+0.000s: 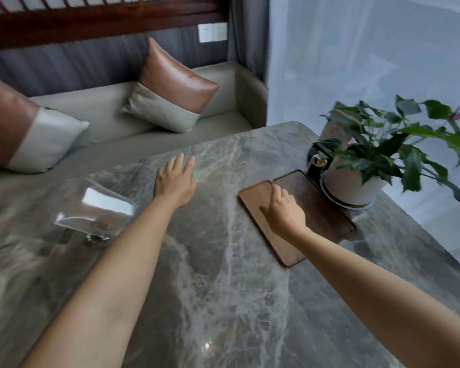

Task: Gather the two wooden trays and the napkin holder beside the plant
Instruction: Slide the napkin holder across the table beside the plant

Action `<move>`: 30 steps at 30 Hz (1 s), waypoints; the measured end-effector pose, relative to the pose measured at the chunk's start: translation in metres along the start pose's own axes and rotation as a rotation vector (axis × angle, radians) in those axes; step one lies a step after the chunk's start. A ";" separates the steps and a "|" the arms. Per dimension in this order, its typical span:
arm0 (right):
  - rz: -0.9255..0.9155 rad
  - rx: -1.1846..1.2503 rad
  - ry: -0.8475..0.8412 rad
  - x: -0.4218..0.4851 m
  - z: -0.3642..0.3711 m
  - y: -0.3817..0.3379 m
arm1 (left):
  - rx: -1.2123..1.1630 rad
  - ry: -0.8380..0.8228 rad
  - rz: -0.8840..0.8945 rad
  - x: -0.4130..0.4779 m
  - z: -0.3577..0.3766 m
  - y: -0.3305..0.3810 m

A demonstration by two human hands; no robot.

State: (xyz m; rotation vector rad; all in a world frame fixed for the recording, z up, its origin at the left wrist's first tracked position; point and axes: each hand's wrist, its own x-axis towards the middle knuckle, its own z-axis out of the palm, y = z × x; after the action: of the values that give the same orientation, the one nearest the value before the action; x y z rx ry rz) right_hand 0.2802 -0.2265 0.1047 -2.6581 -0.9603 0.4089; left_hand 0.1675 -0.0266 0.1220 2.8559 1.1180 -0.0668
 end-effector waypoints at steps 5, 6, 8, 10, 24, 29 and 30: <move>-0.183 0.011 0.001 -0.006 0.001 -0.081 | -0.010 0.092 -0.057 -0.032 -0.034 -0.076; -0.222 0.008 0.000 -0.007 0.003 -0.097 | -0.018 0.093 -0.073 -0.039 -0.039 -0.092; -0.288 0.002 -0.007 -0.009 0.009 -0.128 | -0.026 0.081 -0.104 -0.051 -0.045 -0.124; -0.338 0.005 -0.028 -0.007 0.019 -0.157 | -0.033 0.067 -0.140 -0.063 -0.048 -0.156; -0.430 -0.049 -0.190 0.013 0.110 -0.264 | -0.201 -0.138 -0.264 -0.076 0.016 -0.263; -0.380 -0.019 -0.257 0.021 0.130 -0.274 | -0.333 -0.172 -0.287 -0.064 0.035 -0.262; -0.369 0.000 -0.262 0.021 0.133 -0.274 | -0.354 -0.174 -0.296 -0.063 0.037 -0.260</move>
State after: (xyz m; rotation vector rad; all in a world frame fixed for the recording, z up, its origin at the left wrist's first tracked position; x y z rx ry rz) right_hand 0.0910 0.0119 0.0771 -2.3895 -1.4927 0.6773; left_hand -0.0554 0.1182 0.0752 2.3161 1.3504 -0.1187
